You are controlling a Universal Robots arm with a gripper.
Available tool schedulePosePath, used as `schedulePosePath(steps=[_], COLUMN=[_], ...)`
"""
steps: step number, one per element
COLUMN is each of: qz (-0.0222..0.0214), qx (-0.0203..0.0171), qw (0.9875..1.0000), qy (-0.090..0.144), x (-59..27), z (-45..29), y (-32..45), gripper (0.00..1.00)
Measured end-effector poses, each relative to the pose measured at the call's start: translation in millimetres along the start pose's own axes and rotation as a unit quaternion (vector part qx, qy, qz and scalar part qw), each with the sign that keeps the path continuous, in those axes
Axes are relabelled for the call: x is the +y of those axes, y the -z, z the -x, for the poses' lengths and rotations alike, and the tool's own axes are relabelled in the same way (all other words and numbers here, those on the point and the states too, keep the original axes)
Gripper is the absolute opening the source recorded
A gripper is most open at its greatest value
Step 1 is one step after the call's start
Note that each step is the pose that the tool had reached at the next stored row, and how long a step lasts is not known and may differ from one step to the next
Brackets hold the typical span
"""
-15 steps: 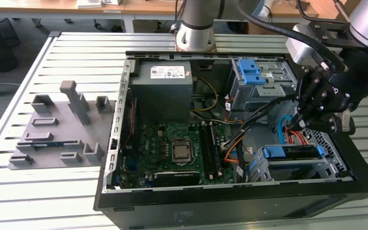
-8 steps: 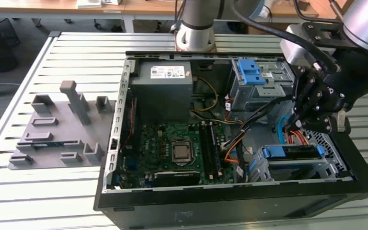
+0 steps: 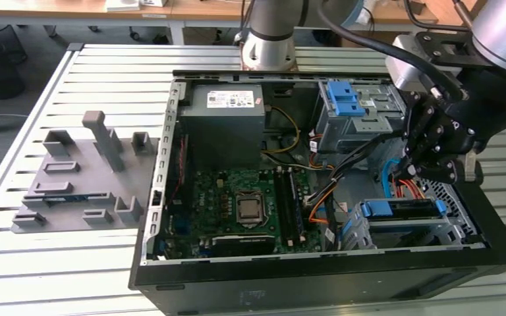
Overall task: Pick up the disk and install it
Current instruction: 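Insert the second disk wire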
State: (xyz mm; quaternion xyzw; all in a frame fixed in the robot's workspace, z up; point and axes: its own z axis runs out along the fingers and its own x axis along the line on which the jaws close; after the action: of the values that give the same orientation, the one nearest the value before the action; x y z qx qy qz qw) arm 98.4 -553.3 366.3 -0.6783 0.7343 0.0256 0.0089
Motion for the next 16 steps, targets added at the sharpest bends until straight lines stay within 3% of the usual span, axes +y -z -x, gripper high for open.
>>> schedulePosePath(steps=[2,7,10,12,16], qz=[0.0,0.0,0.0,0.0,0.0], qx=[0.0,0.0,0.0,0.0001,-0.0002], qw=[1.0,1.0,1.0,1.0,1.0], qy=[0.0,0.0,0.0,0.0,0.0], x=[-4.1,-4.4,-3.9,-3.8,-3.6], z=[0.3,0.4,8.4,9.0,9.5], y=[0.0,0.0,-0.5,-0.4,6.5], gripper=[0.11,0.11,0.11,0.11,0.11])
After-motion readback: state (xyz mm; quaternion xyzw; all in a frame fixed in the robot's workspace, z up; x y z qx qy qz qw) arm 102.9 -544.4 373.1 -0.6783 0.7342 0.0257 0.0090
